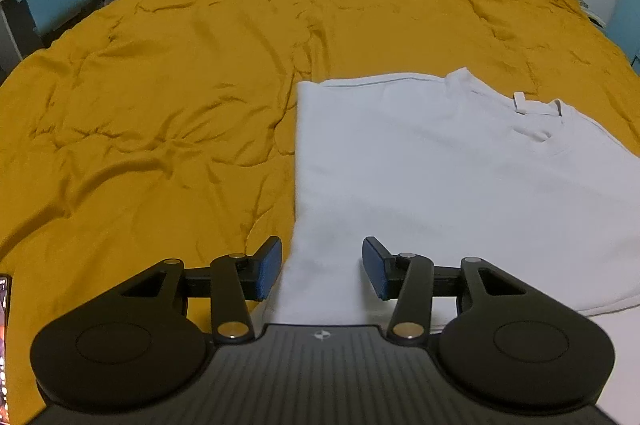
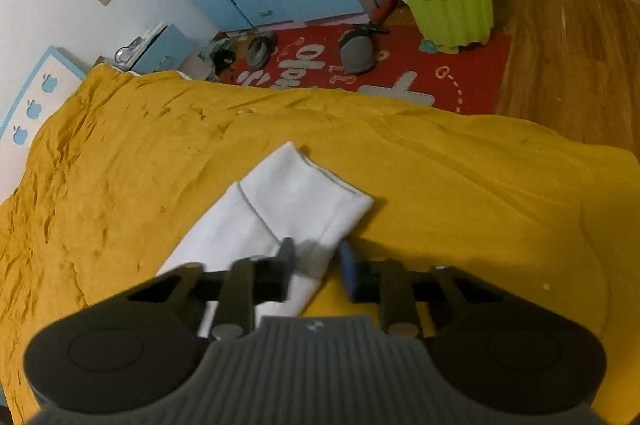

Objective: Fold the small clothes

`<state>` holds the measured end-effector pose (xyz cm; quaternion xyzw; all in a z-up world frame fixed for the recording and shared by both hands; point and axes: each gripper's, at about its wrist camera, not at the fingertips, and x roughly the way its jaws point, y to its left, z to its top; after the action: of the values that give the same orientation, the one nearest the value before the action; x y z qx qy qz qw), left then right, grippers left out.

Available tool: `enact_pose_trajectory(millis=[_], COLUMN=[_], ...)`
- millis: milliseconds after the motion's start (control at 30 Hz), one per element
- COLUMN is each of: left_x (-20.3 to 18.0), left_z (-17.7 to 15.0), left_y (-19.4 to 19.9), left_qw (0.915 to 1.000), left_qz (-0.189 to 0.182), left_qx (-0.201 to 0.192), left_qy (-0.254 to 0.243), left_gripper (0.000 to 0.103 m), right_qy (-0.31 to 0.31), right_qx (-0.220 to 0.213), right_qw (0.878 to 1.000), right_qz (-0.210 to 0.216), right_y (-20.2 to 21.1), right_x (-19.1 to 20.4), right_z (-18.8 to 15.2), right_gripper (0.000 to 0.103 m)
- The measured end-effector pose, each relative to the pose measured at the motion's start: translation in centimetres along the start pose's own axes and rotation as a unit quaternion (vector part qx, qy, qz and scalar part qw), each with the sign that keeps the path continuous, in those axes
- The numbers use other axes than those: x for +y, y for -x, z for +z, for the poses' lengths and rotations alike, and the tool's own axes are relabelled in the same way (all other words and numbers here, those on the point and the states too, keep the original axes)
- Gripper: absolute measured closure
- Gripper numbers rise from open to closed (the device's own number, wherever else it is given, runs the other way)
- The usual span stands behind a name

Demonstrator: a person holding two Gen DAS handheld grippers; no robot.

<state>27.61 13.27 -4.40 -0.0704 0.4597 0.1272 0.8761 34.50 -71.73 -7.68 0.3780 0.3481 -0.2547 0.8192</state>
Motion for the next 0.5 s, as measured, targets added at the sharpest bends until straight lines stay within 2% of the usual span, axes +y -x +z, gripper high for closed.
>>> enact_pose_trajectory(millis=[33,133,200,333,500], left_x=[0.0,0.2,0.5,1.0,1.8], left_z=[0.0,0.2,0.2,0.4,0.4], left_y=[0.0,0.4,0.8,1.9,3.0], left_qw=[1.0,1.0,0.9999,0.9993,0.9973], left_qz=[0.001,0.001,-0.006,-0.016,-0.045], left_qx=[-0.001,-0.008,-0.014,-0.034,-0.054], left_qy=[-0.003,-0.002,0.001,0.008,0.02], left_gripper=[0.048,0.048,0.048,0.048,0.048], right_qy=[0.008,0.048,0.078,0.144,0.238], right_qx=[-0.005,-0.03,-0.05,-0.079,-0.108], right_qw=[1.0,0.998,0.996,0.985,0.956], right_qz=[-0.005,-0.014,0.0,0.052,0.131], right_y=[0.2,1.7,3.6,9.3,17.5], right_x=[0.5,2.3,4.3,10.4,21.1], right_z=[0.0,-0.1,-0.1,-0.5,-3.6], right_gripper=[0.103,0.103,0.103,0.103,0.103])
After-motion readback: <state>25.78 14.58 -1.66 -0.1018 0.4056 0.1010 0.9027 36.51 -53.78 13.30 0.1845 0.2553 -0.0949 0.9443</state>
